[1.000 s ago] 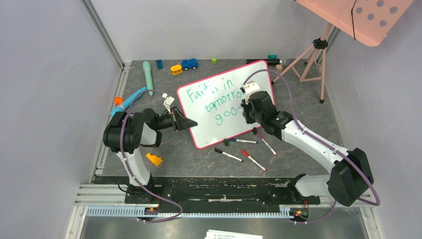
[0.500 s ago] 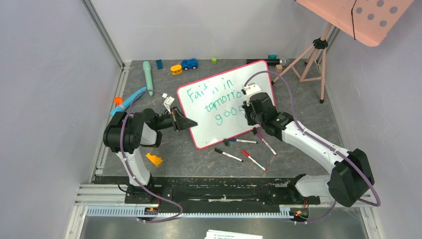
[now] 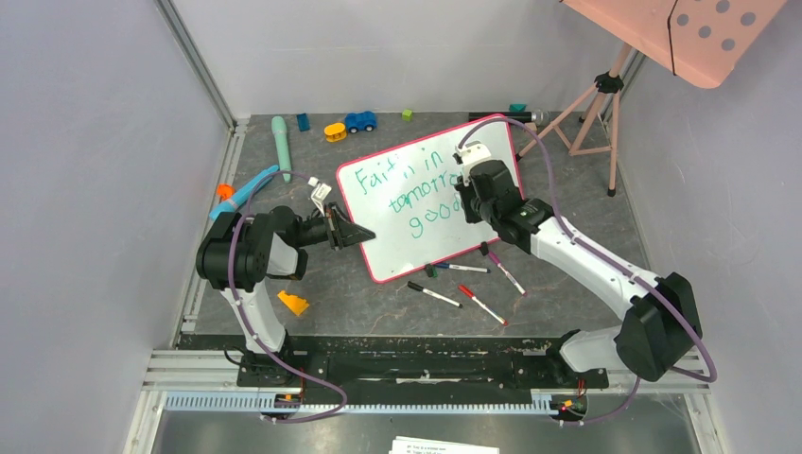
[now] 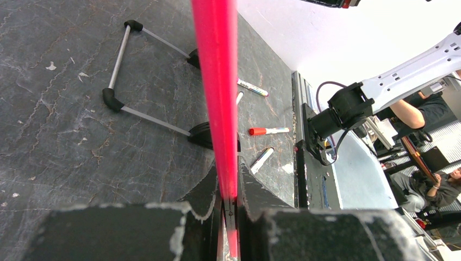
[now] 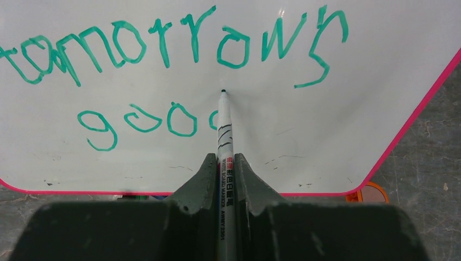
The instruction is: Write a sentence on the whiteboard
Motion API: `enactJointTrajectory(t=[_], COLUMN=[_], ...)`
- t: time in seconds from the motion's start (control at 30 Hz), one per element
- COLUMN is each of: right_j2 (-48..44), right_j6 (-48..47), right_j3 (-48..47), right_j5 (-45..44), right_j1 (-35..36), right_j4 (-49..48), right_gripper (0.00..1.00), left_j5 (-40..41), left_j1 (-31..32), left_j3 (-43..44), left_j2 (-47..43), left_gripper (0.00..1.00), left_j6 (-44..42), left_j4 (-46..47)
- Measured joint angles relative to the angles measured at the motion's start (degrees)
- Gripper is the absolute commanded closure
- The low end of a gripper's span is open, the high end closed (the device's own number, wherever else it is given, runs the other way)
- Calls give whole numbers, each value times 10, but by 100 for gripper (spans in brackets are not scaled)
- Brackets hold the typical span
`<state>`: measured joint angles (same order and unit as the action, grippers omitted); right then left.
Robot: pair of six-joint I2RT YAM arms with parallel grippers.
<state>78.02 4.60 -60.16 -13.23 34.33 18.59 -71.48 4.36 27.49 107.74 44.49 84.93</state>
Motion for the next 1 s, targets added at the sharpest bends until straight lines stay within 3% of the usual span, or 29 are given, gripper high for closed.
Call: enactJointTrajectory(t=[0.33, 0.67, 1.0], right_j2=[3, -33, -40], right_j6=[-1, 5, 8], right_j3=[-7, 63, 67], right_j5=[-2, -2, -6], right_j1=[-1, -1, -1], right_j4=[-1, -9, 0], right_gripper=[100, 100, 100], left_j5=[0, 0, 0], left_j1=[0, 0, 0], left_j3=[0, 0, 0], left_j2=[0, 0, 0], left_gripper=[98, 98, 98], left_j6=[0, 0, 0], left_j4=[0, 0, 0])
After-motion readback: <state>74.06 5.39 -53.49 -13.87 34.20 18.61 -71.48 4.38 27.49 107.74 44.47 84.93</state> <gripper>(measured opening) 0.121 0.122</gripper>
